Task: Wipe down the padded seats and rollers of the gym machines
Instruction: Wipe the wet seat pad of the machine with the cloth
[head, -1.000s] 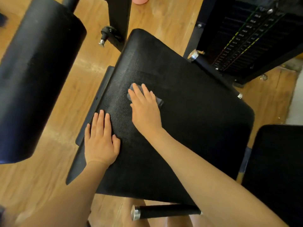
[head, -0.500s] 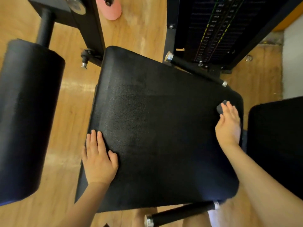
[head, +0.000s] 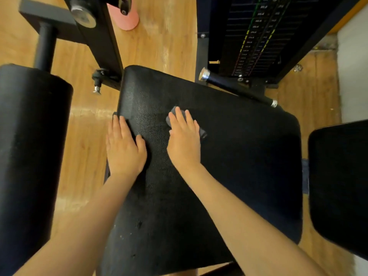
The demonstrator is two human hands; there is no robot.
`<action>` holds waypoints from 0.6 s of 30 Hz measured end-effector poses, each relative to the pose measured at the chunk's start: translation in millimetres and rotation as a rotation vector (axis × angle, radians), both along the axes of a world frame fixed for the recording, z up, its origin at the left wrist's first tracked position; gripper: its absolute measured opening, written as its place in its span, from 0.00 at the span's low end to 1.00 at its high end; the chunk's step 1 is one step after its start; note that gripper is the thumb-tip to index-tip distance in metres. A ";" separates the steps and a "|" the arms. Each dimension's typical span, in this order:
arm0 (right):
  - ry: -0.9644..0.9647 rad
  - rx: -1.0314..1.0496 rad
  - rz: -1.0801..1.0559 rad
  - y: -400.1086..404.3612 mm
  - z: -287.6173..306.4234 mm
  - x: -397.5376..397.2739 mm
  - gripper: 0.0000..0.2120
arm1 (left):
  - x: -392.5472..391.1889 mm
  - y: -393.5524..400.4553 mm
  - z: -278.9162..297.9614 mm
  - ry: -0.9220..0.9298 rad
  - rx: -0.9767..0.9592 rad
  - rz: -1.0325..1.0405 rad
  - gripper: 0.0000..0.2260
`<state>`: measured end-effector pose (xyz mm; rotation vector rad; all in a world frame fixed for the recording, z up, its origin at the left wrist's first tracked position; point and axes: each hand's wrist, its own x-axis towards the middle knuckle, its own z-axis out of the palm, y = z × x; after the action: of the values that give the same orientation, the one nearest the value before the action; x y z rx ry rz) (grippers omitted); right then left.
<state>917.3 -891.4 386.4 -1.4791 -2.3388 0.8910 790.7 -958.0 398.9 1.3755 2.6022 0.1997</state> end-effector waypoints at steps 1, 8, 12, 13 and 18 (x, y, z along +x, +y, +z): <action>0.011 0.011 0.076 5.2 -1.9 9.3 0.25 | -0.9 2.7 -3.1 -0.003 -0.005 0.003 0.27; -0.185 0.038 -0.262 49.9 -37.1 149.0 0.22 | 4.3 0.5 -7.7 0.034 -0.024 0.027 0.30; -0.129 -0.067 -0.726 68.2 -45.8 179.1 0.21 | 4.7 0.6 -6.6 0.029 -0.050 0.029 0.30; -0.130 -0.083 -0.811 71.0 -46.0 170.5 0.21 | 4.8 0.5 -6.8 0.027 -0.055 0.035 0.30; -0.184 -0.095 -0.762 63.0 -27.9 82.1 0.25 | 4.0 0.2 -6.8 0.028 -0.079 0.043 0.30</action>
<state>999.4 -828.4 358.5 -2.3174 -1.5909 0.6678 794.8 -957.8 392.0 1.3063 2.6341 0.0825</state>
